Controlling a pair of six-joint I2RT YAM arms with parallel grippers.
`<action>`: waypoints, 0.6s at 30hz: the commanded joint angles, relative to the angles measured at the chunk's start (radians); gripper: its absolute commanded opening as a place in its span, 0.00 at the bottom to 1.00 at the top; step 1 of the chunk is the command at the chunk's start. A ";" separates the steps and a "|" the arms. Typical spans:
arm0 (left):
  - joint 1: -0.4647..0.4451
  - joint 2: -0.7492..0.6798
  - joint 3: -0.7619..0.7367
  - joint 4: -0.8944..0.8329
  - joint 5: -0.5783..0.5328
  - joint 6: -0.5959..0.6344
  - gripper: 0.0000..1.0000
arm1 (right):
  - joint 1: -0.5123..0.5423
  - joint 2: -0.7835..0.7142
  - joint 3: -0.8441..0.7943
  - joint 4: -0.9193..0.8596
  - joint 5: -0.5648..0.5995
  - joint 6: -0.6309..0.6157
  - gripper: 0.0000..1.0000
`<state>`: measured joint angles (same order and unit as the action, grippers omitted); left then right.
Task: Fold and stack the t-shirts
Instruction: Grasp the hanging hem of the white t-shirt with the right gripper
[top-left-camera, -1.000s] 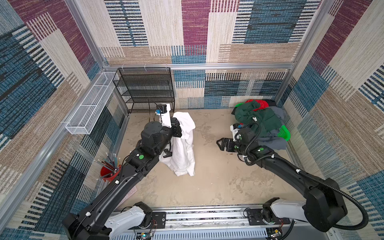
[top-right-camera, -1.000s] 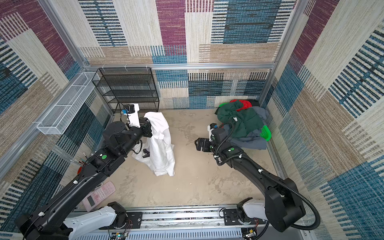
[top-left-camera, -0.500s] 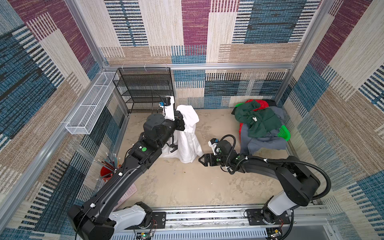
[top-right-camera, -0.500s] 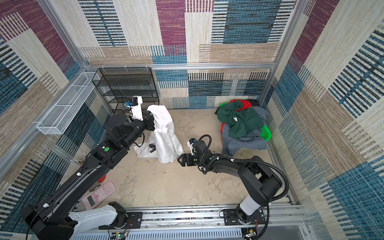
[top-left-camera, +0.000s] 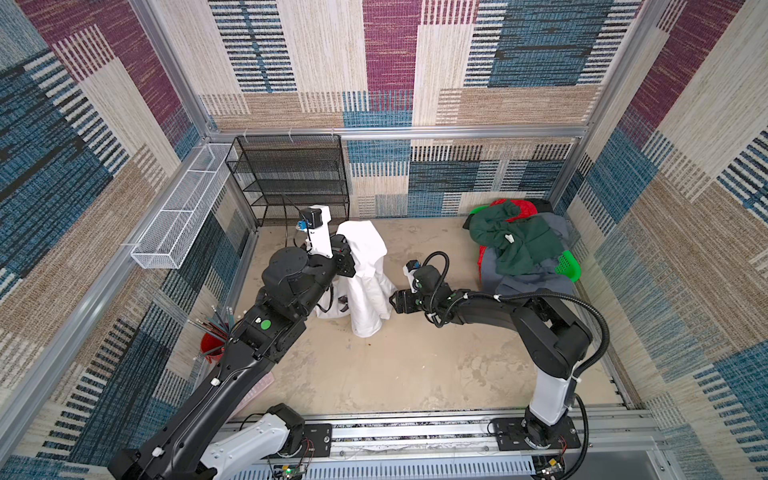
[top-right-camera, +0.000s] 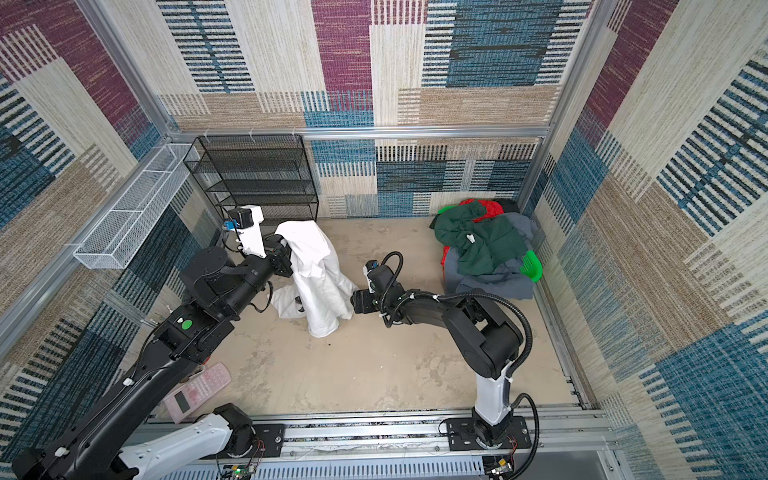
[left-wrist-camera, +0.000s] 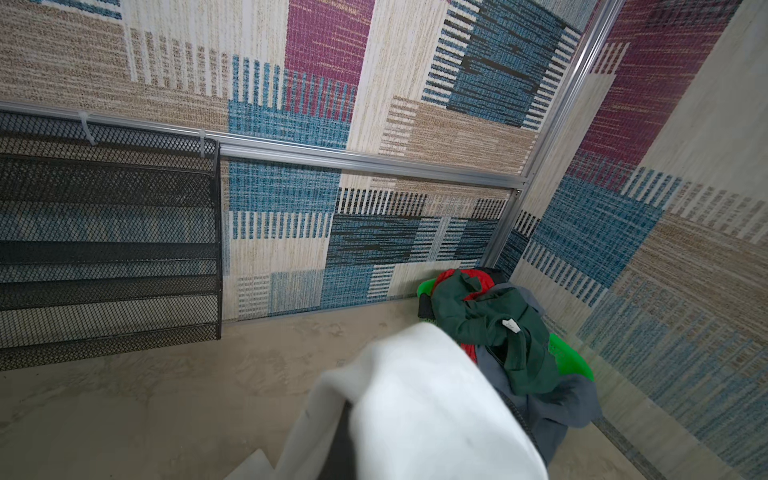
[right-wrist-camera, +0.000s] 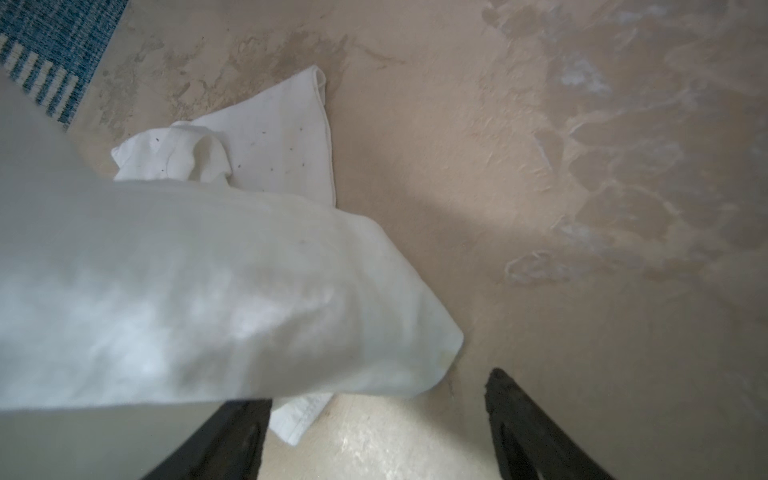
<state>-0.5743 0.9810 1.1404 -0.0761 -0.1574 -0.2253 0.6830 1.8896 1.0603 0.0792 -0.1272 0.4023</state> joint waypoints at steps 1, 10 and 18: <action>0.001 -0.014 -0.011 0.003 -0.039 0.024 0.00 | 0.001 0.037 0.012 0.070 -0.074 -0.020 0.69; 0.002 -0.028 -0.018 -0.030 -0.055 0.037 0.00 | 0.001 0.089 0.042 0.103 -0.080 -0.053 0.37; 0.007 -0.030 -0.019 -0.078 -0.094 0.029 0.00 | 0.002 0.109 0.100 0.062 0.020 -0.068 0.11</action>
<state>-0.5713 0.9489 1.1198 -0.1425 -0.2291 -0.2085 0.6834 1.9934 1.1408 0.1345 -0.1642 0.3492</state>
